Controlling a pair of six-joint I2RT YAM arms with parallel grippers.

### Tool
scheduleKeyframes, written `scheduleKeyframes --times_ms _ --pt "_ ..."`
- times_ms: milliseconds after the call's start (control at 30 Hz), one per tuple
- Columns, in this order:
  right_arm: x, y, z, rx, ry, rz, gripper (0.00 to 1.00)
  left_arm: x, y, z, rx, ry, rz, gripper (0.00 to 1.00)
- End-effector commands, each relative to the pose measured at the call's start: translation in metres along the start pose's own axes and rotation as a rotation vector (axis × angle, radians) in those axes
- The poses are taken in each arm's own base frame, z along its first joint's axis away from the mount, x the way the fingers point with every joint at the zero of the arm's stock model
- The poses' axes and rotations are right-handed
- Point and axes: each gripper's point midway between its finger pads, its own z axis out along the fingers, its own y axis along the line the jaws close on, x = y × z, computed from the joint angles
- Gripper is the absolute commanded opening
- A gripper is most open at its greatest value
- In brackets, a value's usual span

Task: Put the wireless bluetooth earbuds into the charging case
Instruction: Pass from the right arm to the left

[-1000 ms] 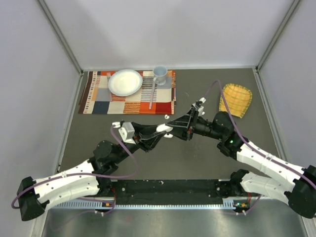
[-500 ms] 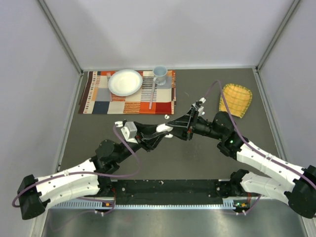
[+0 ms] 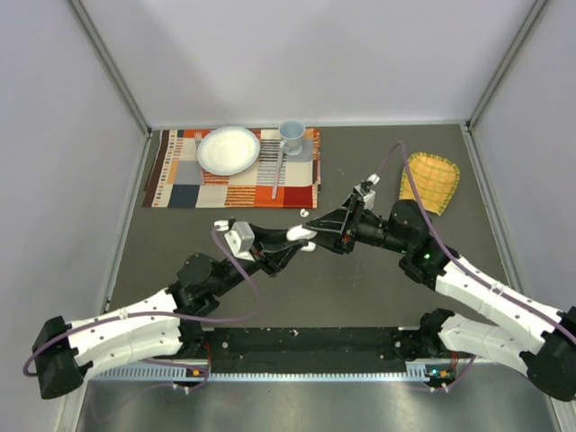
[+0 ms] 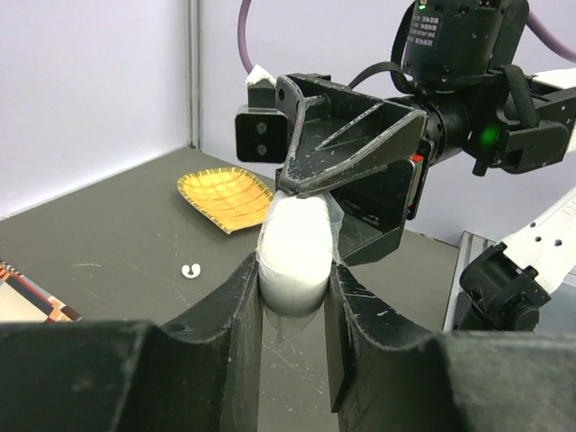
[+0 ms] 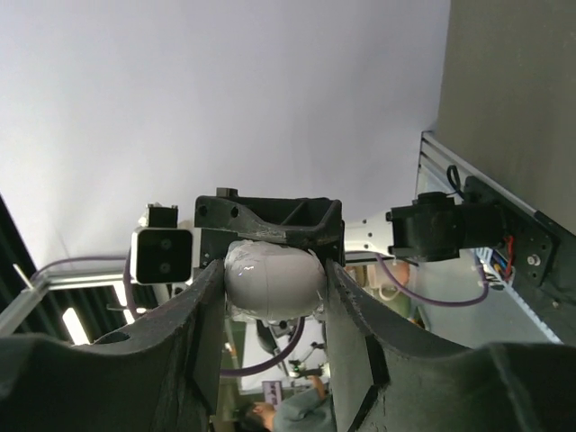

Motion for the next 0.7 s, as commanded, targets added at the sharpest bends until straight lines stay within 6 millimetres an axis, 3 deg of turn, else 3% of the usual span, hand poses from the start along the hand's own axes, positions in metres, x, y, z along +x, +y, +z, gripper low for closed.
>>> scheduleKeyframes --times_ms 0,67,200,233,433,667 --pt "0.003 0.013 -0.007 0.021 -0.009 -0.127 0.38 -0.022 -0.005 0.004 0.022 -0.073 -0.015 0.0" --pt "0.003 0.013 -0.006 0.019 -0.007 -0.126 0.33 -0.022 -0.007 0.005 0.03 -0.076 -0.02 0.0" --pt "0.004 0.007 -0.004 0.027 0.008 -0.1 0.23 -0.025 -0.008 0.008 0.031 -0.079 -0.029 0.13" --pt "0.003 0.006 -0.003 0.024 0.008 -0.094 0.21 -0.025 -0.007 0.009 0.028 -0.081 -0.032 0.21" --pt "0.003 0.004 -0.002 -0.023 0.009 -0.016 0.18 -0.03 -0.007 0.01 0.025 -0.108 -0.046 0.48" --pt "0.003 0.005 -0.002 -0.056 0.011 0.036 0.17 -0.027 -0.008 0.012 0.031 -0.106 -0.055 0.53"
